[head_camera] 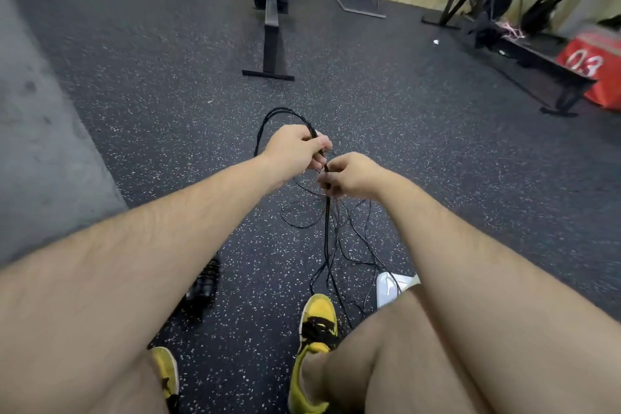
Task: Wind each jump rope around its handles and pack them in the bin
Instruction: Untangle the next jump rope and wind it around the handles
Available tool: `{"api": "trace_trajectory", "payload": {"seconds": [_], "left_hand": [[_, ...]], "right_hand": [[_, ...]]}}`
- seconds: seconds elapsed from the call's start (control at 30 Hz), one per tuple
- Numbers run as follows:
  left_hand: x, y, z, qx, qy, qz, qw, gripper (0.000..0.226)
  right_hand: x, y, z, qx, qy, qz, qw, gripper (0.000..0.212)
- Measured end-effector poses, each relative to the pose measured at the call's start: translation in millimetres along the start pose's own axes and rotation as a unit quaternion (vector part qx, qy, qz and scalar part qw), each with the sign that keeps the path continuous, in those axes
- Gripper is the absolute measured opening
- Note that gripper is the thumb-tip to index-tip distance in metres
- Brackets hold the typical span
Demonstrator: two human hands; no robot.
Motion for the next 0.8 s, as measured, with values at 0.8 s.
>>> {"api": "trace_trajectory", "payload": {"seconds": [0.8], "left_hand": [[-44, 14, -23, 0.08, 0.017, 0.012, 0.997, 0.021]], "right_hand": [[-20, 25, 32, -0.251, -0.009, 0.056, 0.966, 0.023]]}}
Point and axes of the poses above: each hand's wrist, its own y-axis away from the middle knuckle, its own z-axis out of the back of the hand, x = y × z, the point moved 4 cm from there along -y, towards the middle knuckle, and after that the axes turned 14 degrees about -x, right-handed, at the moved point
